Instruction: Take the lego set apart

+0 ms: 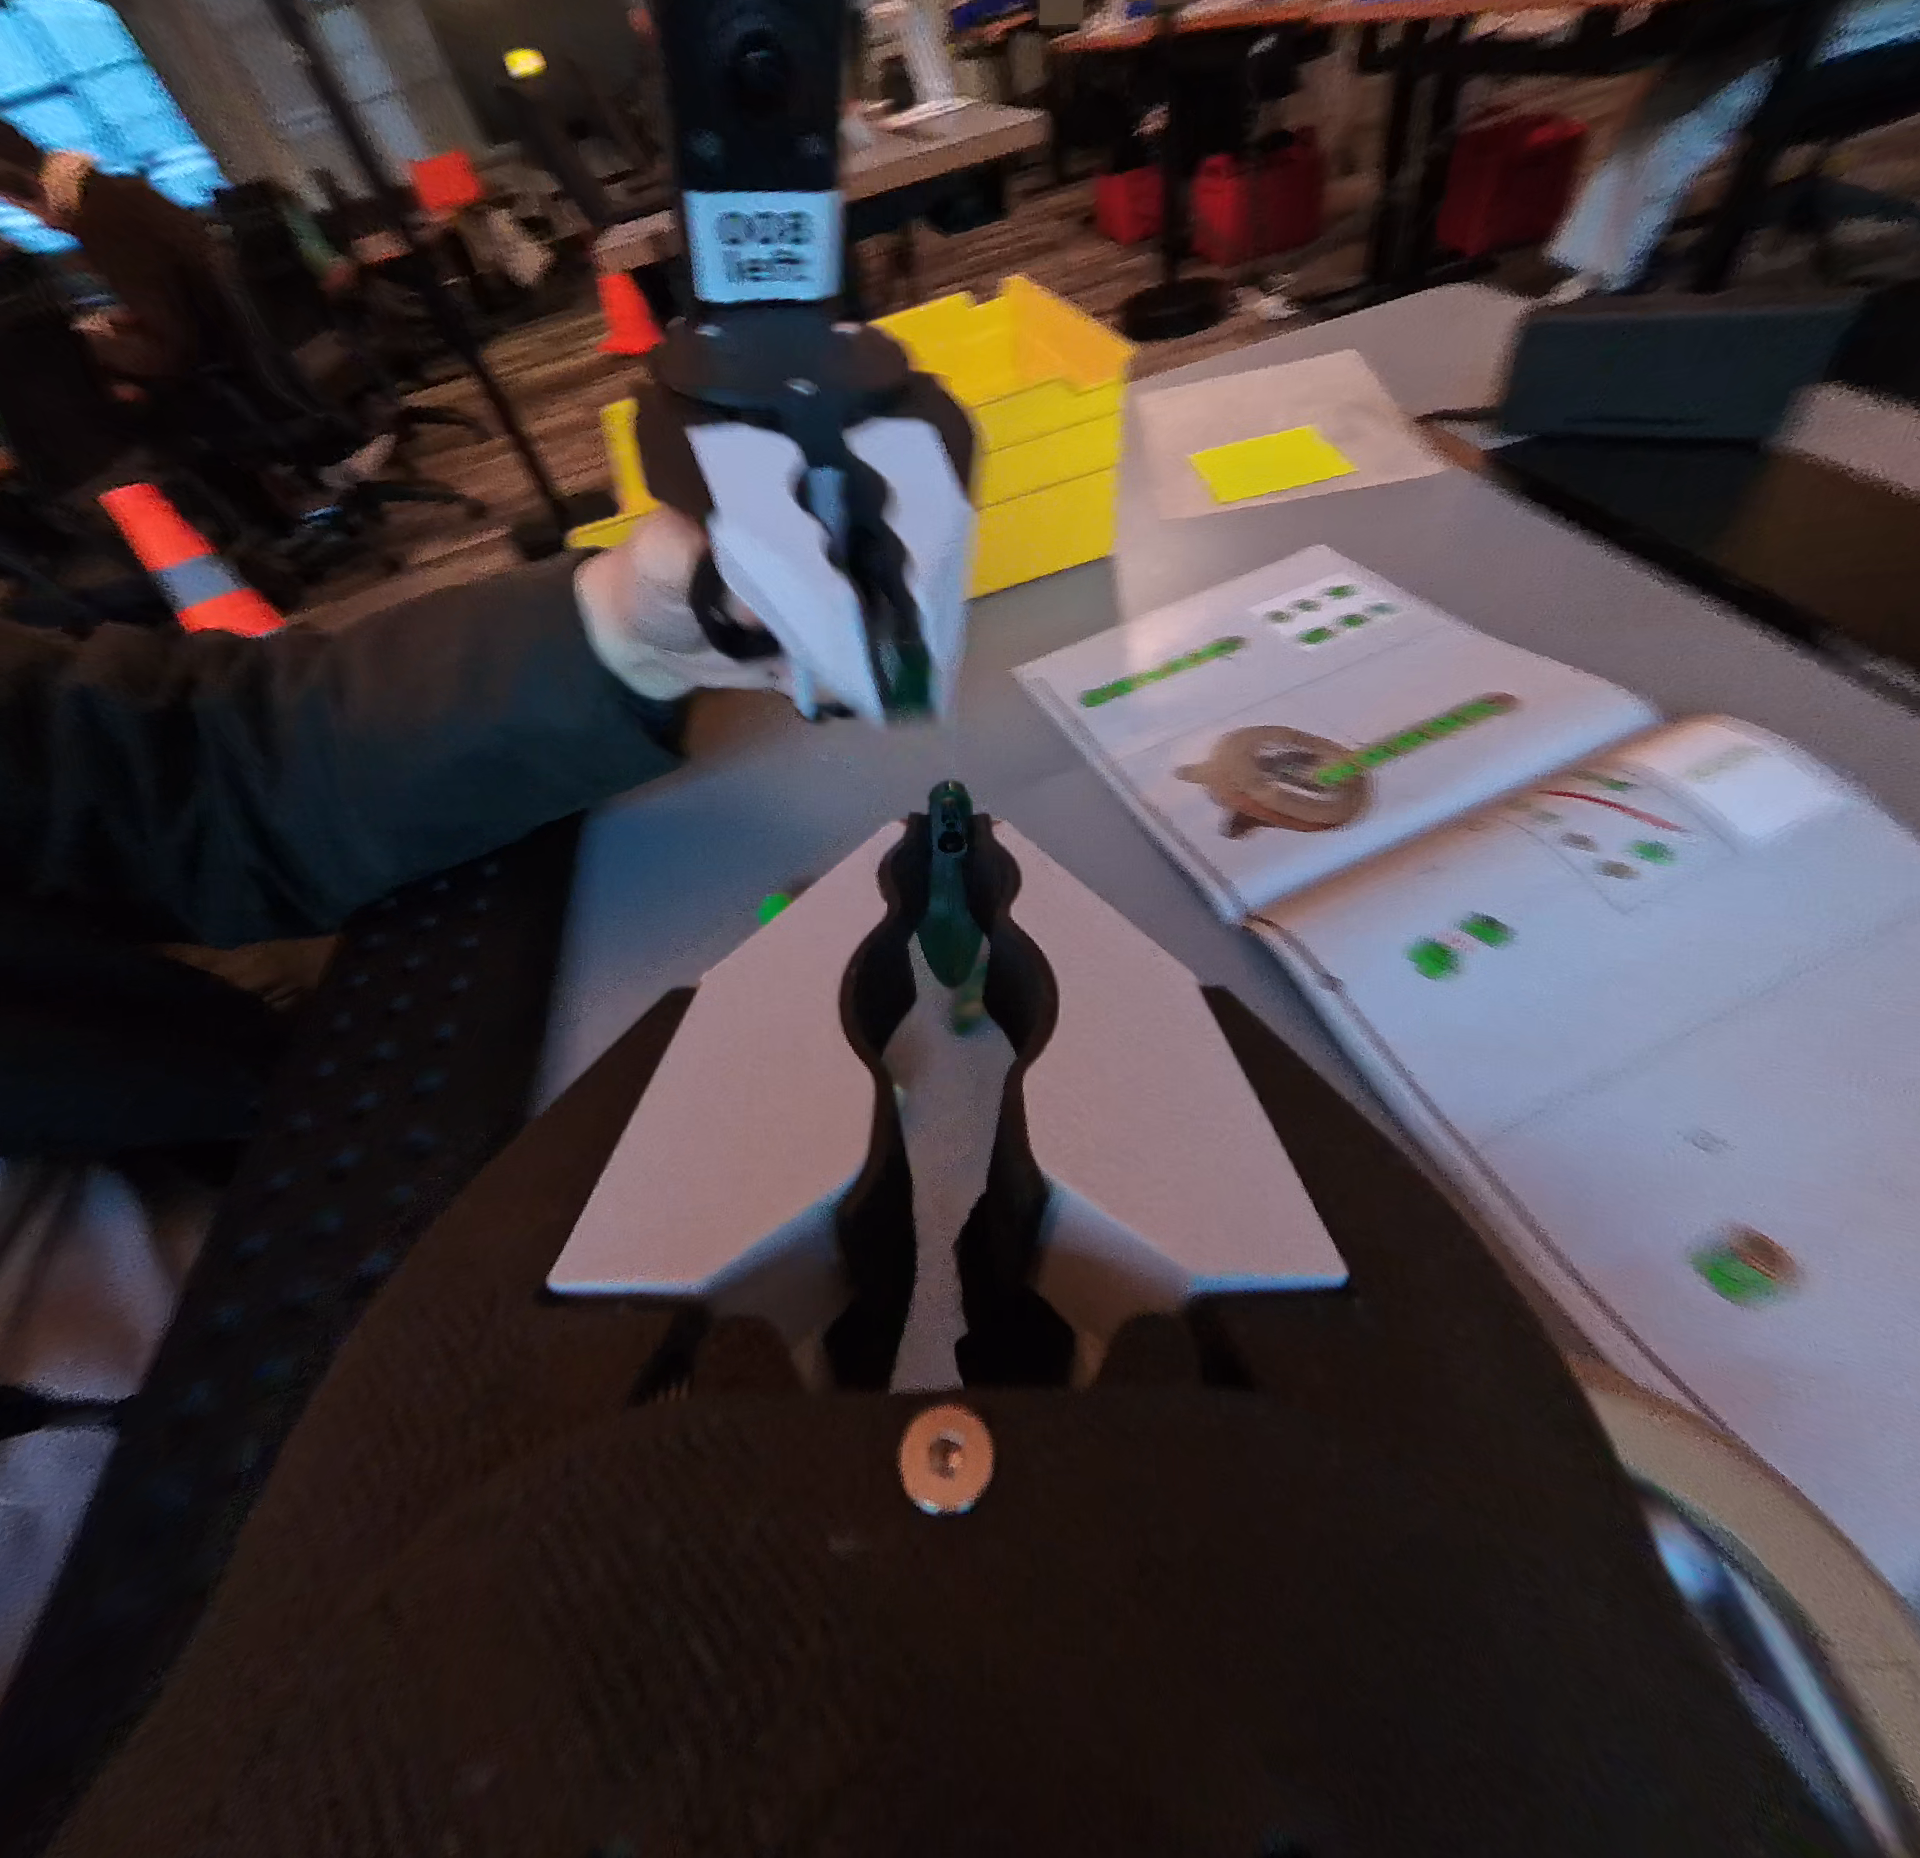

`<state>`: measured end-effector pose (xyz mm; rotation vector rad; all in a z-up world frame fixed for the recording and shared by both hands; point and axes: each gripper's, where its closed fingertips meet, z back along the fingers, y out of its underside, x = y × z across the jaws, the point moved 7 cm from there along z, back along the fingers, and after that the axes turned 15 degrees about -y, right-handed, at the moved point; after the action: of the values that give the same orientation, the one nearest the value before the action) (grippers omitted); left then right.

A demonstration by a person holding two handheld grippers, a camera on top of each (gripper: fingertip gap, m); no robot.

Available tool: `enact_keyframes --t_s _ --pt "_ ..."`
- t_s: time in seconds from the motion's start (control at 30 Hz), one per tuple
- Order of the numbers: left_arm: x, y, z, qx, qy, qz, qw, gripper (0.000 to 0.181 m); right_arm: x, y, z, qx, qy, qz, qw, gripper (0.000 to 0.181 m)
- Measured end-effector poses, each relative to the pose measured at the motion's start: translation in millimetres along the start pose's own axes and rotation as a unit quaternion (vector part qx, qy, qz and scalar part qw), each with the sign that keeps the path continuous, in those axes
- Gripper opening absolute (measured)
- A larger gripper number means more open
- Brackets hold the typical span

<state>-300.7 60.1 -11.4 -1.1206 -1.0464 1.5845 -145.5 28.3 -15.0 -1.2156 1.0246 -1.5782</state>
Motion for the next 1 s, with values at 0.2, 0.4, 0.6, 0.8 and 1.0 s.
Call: enact_keyframes --t_s 0.2,0.4,0.6,0.8,1.0 --pt "2.3 -28.3 36.4 -0.127 0.041 0.043 0.990 0.005 5.7 -14.1 22.6 -0.064 -0.034 -0.007 0.997 0.006" --pt "-15.3 -24.0 22.2 -0.093 0.079 0.033 0.992 0.005 12.1 5.2 -7.3 0.015 -0.092 -0.046 0.995 0.006" --pt "-12.6 -14.5 12.3 -0.062 0.116 0.079 0.988 0.005 8.3 37.8 -30.6 0.183 -0.030 0.010 0.983 0.007" --pt "-5.3 -17.8 16.6 -0.095 0.165 0.153 0.970 0.006 -1.4 41.8 -26.9 0.170 -0.018 -0.014 0.985 0.006" --pt "25.0 -35.5 42.1 -0.059 -0.106 0.080 0.989 0.005 -7.1 41.3 -21.1 0.168 0.002 -0.015 0.986 0.006"
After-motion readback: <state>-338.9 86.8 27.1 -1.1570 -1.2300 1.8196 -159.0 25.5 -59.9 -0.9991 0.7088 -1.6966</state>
